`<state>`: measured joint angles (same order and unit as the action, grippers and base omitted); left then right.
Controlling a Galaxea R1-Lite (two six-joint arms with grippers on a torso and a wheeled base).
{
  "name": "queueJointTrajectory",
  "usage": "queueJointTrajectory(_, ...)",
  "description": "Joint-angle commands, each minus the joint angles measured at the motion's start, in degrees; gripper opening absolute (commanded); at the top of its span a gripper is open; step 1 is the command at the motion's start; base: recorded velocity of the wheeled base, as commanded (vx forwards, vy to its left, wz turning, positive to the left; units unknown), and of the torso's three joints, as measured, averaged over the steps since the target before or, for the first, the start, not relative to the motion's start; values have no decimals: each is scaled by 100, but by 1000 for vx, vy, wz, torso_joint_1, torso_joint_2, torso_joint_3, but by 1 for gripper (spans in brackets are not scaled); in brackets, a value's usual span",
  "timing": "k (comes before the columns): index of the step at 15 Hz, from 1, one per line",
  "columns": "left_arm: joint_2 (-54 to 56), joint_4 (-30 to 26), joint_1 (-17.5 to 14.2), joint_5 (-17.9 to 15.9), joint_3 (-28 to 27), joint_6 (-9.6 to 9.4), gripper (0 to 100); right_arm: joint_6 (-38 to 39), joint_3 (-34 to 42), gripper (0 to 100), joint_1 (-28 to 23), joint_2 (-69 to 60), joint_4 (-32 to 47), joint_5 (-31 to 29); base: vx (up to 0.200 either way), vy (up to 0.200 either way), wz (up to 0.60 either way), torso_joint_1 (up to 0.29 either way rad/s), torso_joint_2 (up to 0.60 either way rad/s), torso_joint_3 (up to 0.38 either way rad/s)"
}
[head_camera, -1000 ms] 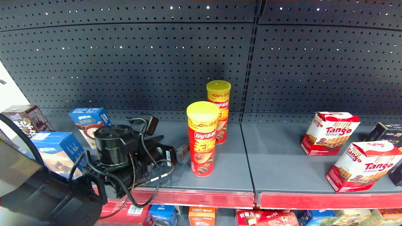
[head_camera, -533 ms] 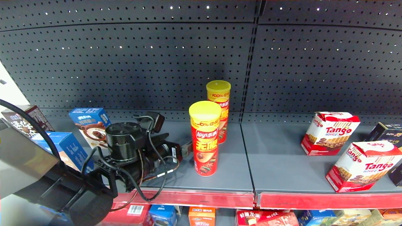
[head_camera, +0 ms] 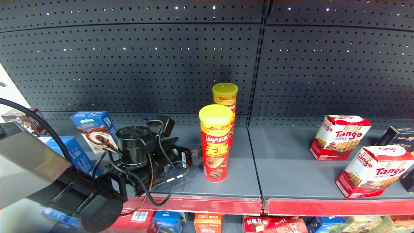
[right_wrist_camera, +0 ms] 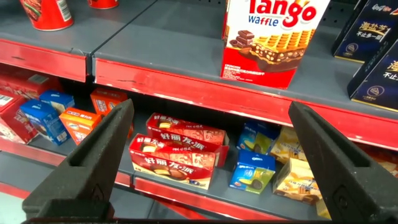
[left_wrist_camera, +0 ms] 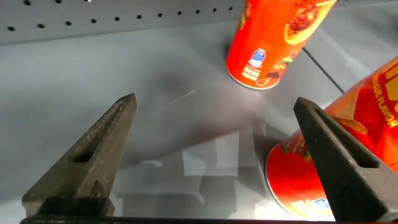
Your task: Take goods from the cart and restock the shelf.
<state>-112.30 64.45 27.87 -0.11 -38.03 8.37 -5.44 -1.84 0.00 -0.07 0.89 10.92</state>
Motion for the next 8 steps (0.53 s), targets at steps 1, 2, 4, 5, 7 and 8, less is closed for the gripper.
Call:
queueJointTrajectory(1,6,6,61,-7,-29,6,100,-1,0,100,0,7,-1,6,0,0,0,0,0,0)
queueJointTrajectory(2,6,6,78,-7,-46,6,100,-1,0,100,0,7,-1,6,0,0,0,0,0,0)
queueJointTrajectory(4,15,6,158,2,-37,6,100,-1,0,100,0,7,-1,6,0,0,0,0,0,0)
queueJointTrajectory(5,24,6,175,2,-29,6,100,-10,0,100,0,7,-1,6,0,0,0,0,0,0)
queueJointTrajectory(7,24,6,193,2,-20,6,100,-10,0,100,0,7,-1,6,0,0,0,0,0,0)
queueJointTrajectory(8,33,6,210,2,7,6,100,-10,0,100,0,7,-1,6,0,0,0,0,0,0)
